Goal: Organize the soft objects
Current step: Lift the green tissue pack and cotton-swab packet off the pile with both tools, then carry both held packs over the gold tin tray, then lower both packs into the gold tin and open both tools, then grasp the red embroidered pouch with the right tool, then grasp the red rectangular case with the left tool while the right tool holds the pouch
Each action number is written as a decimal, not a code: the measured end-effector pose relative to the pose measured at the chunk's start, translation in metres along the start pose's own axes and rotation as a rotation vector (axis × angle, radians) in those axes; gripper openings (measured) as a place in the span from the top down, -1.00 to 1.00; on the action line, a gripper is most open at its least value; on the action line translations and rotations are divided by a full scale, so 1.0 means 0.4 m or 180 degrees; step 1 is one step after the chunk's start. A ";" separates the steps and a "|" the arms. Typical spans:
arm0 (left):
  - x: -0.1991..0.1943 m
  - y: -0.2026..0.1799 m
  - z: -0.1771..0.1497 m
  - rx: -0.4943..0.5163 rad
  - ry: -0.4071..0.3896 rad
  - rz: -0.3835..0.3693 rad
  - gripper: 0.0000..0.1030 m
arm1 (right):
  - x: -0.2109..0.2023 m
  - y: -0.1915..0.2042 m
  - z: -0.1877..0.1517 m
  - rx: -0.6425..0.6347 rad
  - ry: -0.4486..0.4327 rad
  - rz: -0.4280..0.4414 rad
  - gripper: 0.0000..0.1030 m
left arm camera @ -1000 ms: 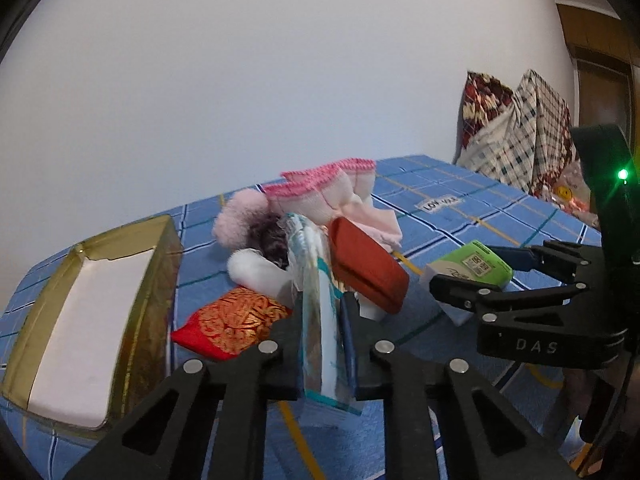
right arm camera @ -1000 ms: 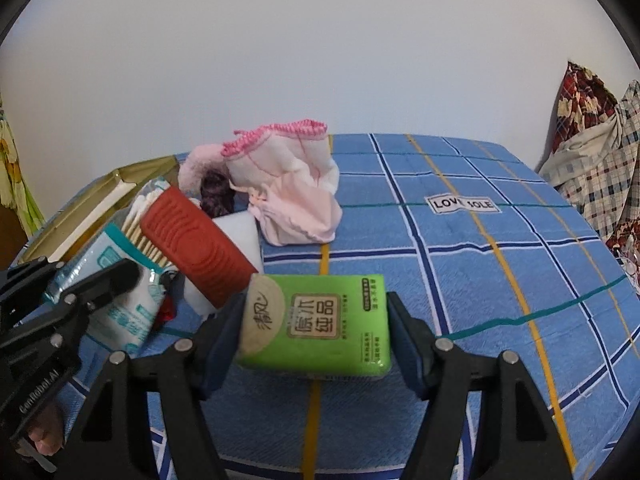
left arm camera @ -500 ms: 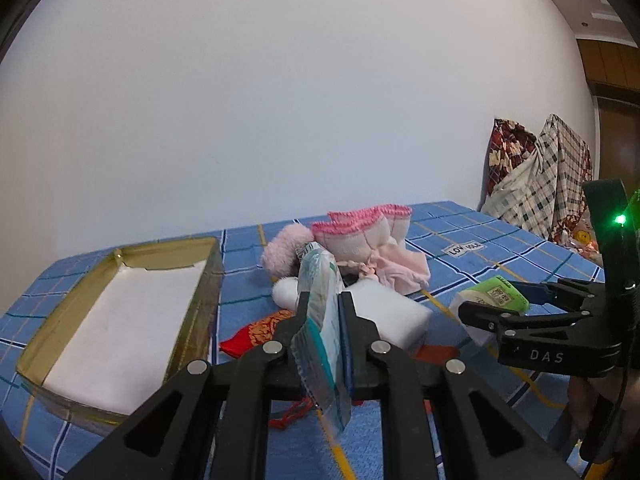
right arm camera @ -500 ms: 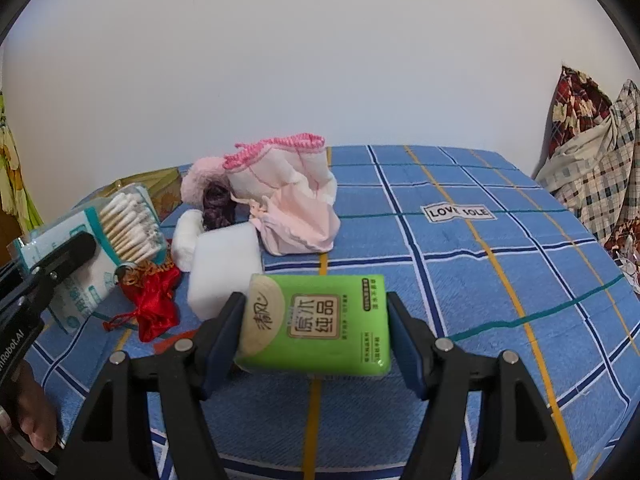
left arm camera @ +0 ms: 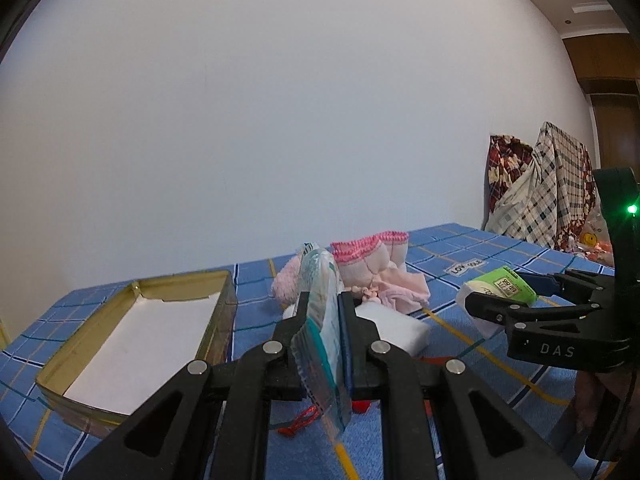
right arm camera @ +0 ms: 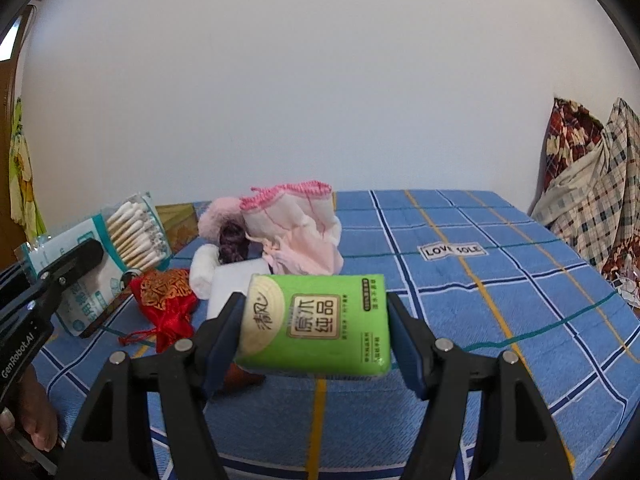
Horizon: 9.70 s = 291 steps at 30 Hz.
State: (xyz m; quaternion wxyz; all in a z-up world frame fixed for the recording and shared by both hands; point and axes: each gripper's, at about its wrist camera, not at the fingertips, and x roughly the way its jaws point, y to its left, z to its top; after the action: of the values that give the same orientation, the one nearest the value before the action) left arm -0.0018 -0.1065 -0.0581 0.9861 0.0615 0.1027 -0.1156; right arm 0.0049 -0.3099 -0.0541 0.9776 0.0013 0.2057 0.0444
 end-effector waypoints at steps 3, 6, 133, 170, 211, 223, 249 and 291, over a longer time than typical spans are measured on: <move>-0.006 -0.004 -0.001 0.0027 -0.0044 0.0014 0.74 | -0.010 0.003 -0.001 -0.0019 -0.0083 0.0000 -0.34; -0.010 -0.005 -0.003 0.0038 -0.0068 0.0023 0.74 | -0.014 0.005 -0.001 -0.0030 -0.0134 0.0008 -0.34; -0.133 0.250 -0.045 -0.0438 -0.0260 0.0640 0.74 | 0.013 0.355 0.000 -0.0558 -0.0445 0.0501 -0.35; 0.023 0.506 0.069 -0.0458 0.0601 0.0625 0.74 | 0.228 0.500 0.232 -0.0821 0.0109 0.1113 -0.35; 0.151 0.560 0.111 -0.0566 0.1053 0.0677 -0.48 | 0.384 0.440 0.276 -0.0880 0.0590 0.1114 -0.91; 0.031 0.396 0.032 -0.0641 0.0856 0.0695 -0.49 | 0.252 0.296 0.164 -0.0695 0.0682 0.1049 -0.93; 0.044 0.373 -0.023 -0.0570 0.0996 0.0831 -0.50 | 0.344 0.391 0.041 -0.1074 0.1316 0.0914 0.52; 0.160 -0.125 -0.029 0.0269 0.1842 -0.0843 -0.50 | 0.076 -0.060 0.016 0.0231 0.0552 0.0031 0.53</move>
State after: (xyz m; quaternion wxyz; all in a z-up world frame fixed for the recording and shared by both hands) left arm 0.0450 -0.1667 -0.0881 0.8889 0.1188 0.3811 -0.2248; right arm 0.0372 -0.3310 -0.0609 0.9552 0.0339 0.2910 0.0416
